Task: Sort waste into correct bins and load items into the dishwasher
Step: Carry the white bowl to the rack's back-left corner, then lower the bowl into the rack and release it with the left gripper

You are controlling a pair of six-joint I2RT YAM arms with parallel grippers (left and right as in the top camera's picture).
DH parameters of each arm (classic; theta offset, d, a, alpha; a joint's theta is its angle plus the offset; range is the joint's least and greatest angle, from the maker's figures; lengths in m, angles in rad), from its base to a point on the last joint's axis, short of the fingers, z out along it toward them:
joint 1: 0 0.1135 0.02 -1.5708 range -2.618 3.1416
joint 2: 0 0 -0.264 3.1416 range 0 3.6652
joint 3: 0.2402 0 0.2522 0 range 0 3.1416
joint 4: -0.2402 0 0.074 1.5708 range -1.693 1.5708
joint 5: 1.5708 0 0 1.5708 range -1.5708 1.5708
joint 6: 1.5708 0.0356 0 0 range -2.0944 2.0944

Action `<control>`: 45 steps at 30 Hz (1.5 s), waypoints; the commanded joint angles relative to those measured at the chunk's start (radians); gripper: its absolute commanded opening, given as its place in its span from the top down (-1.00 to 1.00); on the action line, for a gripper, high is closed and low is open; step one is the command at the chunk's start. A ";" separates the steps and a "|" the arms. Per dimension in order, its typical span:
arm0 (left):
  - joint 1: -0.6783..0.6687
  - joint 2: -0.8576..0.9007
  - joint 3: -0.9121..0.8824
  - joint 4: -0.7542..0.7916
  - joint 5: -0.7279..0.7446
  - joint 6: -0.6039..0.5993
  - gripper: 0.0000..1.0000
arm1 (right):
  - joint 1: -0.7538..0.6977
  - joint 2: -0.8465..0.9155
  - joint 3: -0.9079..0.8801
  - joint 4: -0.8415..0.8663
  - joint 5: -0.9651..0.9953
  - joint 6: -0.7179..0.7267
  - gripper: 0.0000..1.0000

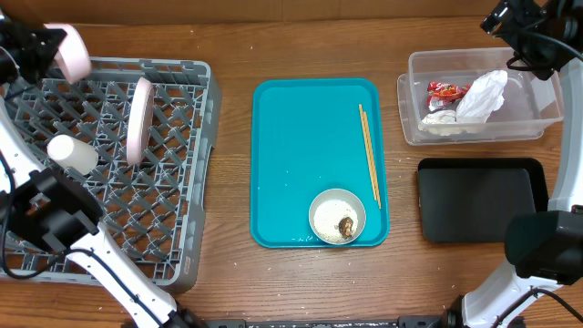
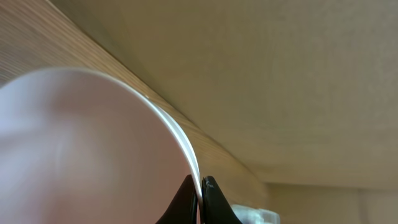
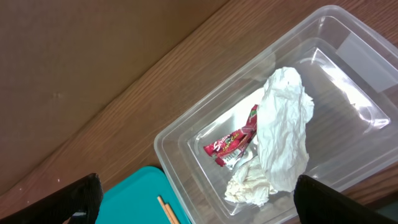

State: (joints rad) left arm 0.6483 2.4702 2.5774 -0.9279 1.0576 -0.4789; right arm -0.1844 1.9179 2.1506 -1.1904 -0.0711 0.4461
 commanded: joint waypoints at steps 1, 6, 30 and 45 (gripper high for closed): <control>0.002 0.061 0.010 0.032 0.153 -0.061 0.92 | -0.002 -0.019 0.011 0.003 0.003 0.007 -1.00; -0.005 0.130 0.010 0.050 0.232 -0.080 0.92 | -0.002 -0.019 0.011 0.004 0.003 0.007 -1.00; 0.068 0.159 0.010 -0.043 0.266 -0.021 0.92 | -0.002 -0.019 0.010 0.004 0.003 0.007 -1.00; 0.169 0.150 0.010 -0.241 0.117 0.099 0.42 | -0.002 -0.019 0.011 0.004 0.003 0.007 -1.00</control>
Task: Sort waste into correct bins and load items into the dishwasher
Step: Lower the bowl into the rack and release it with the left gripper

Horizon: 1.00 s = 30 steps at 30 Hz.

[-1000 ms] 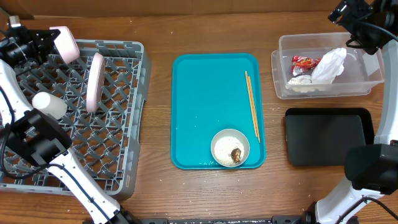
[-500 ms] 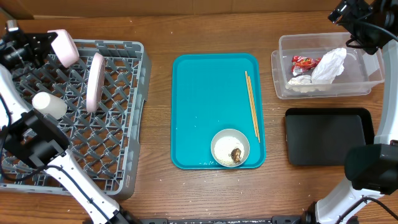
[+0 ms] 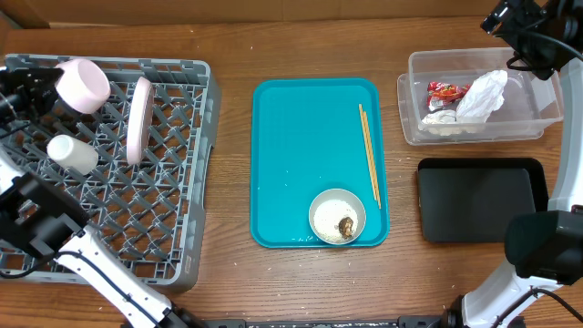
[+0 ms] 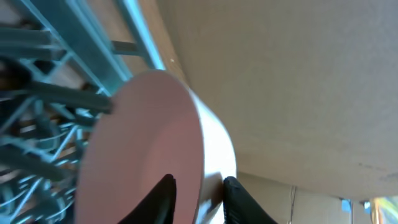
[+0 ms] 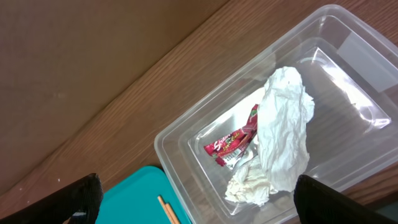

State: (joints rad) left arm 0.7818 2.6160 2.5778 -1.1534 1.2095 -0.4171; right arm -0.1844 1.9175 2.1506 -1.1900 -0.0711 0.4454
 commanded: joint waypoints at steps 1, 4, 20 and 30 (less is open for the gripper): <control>0.044 -0.001 0.010 -0.019 -0.041 0.037 0.38 | -0.002 -0.018 0.011 0.003 0.003 0.008 -1.00; 0.069 -0.018 0.011 -0.034 -0.071 0.037 0.29 | -0.002 -0.018 0.011 0.003 0.003 0.008 -1.00; -0.002 -0.177 0.011 -0.136 -0.220 0.222 0.92 | -0.002 -0.018 0.011 0.003 0.003 0.008 -1.00; -0.275 -0.183 0.009 -0.135 -0.986 0.222 0.92 | -0.002 -0.018 0.011 0.003 0.003 0.008 -1.00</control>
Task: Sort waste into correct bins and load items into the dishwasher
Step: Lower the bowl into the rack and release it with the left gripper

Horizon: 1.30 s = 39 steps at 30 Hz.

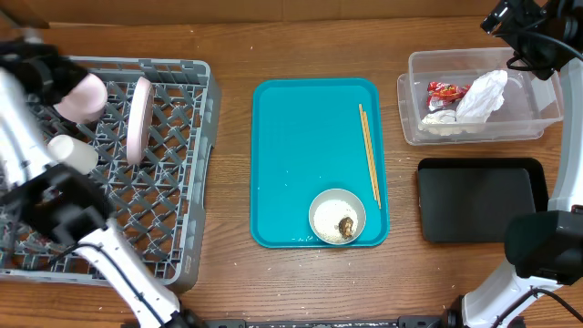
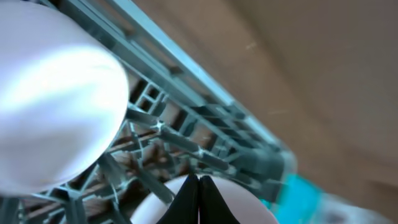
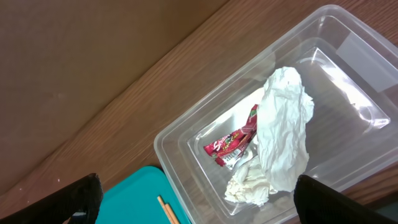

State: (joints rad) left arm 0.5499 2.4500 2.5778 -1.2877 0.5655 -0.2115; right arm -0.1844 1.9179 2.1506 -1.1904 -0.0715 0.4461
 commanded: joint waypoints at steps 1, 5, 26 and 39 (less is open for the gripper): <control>-0.054 -0.017 0.009 0.002 -0.402 -0.001 0.92 | -0.002 -0.019 0.011 0.004 0.003 0.007 -1.00; -0.073 -0.017 -0.004 0.021 -0.569 -0.013 0.92 | -0.002 -0.019 0.011 0.004 0.003 0.007 -1.00; -0.064 -0.017 -0.082 0.092 -0.539 0.052 0.92 | -0.002 -0.019 0.011 0.004 0.003 0.007 -1.00; -0.021 -0.018 -0.110 0.153 -0.603 -0.022 0.92 | -0.002 -0.019 0.010 0.004 0.003 0.007 -1.00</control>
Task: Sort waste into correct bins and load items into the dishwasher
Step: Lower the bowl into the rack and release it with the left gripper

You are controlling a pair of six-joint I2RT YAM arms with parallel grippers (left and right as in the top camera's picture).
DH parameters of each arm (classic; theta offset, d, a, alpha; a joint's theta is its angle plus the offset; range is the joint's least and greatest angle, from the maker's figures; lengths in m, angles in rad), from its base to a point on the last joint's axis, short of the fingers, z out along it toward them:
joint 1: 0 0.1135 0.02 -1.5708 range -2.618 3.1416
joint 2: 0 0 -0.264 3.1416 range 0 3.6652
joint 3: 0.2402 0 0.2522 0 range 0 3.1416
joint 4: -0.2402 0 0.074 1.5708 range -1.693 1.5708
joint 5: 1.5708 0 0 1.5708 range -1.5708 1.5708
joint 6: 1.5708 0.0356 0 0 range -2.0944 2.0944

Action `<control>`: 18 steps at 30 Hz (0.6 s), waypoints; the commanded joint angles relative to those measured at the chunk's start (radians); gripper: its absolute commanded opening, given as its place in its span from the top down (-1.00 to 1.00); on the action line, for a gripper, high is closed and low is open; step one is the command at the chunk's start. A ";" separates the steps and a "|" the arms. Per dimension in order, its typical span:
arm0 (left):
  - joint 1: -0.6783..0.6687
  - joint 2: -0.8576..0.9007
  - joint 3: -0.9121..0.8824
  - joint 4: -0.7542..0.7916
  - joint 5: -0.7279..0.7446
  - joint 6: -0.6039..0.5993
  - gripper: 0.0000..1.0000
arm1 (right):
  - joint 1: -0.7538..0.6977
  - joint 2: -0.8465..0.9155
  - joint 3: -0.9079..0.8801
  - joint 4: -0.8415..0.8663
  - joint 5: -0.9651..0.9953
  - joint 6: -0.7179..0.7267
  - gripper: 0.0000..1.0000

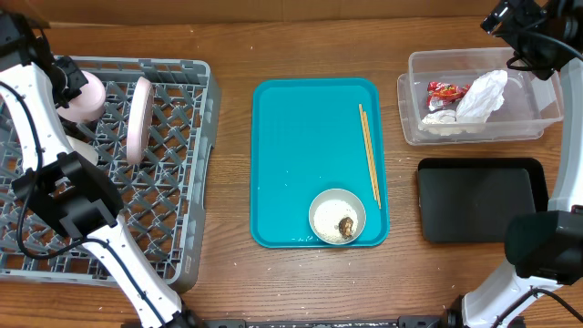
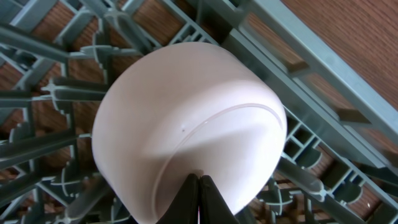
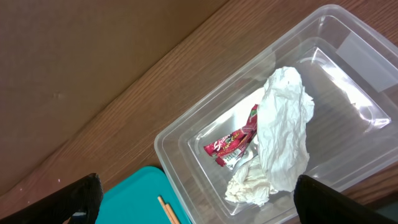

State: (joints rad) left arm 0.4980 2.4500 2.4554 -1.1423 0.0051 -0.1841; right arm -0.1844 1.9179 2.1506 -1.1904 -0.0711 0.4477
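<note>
A pink cup (image 2: 186, 118) fills the left wrist view, lying on its side against the pegs of the grey dish rack (image 1: 173, 182). My left gripper (image 2: 199, 182) is shut on the cup's rim; overhead it is at the rack's far left (image 1: 71, 80). A pink plate (image 1: 141, 118) stands on edge in the rack, with a white cup (image 1: 84, 146) beside it, partly hidden by my arm. The teal tray (image 1: 301, 137) holds chopsticks (image 1: 369, 155) and a white bowl (image 1: 337, 217) with food scraps. My right gripper (image 3: 199, 205) hangs open above the clear bin (image 3: 205, 134).
The clear bin (image 1: 537, 114) at the far right holds a red wrapper (image 3: 236, 143) and crumpled tissue (image 3: 283, 130). A black bin (image 1: 478, 200) lies in front of it. Bare wooden table runs between rack, tray and bins.
My left wrist has turned, so the pink cup now fills its view and lies against the rack's pegs. The cup stays at the rack's far left. The right arm has not moved.
My left gripper held the pink cup past the rack's far left corner. Then the cup was over the rack's far left cells, then lower beside the white cup. Now it lies on its side among the pegs, still held. The right gripper stayed open over the clear bin.
</note>
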 commanded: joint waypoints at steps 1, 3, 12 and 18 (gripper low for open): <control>0.037 -0.018 0.021 0.007 -0.061 -0.067 0.92 | -0.002 -0.019 0.011 0.004 0.003 0.006 -1.00; 0.046 -0.018 0.035 0.004 -0.096 -0.076 0.92 | -0.002 -0.019 0.011 0.004 0.003 0.006 -1.00; 0.086 -0.069 0.100 -0.054 -0.102 -0.220 0.92 | -0.002 -0.019 0.011 0.004 0.003 0.006 -1.00; 0.086 -0.283 0.115 -0.080 0.209 -0.344 0.92 | -0.002 -0.019 0.011 0.004 0.003 0.006 -1.00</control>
State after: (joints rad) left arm 0.5896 2.3722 2.5198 -1.2102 -0.0181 -0.4160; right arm -0.1844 1.9179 2.1506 -1.1900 -0.0715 0.4488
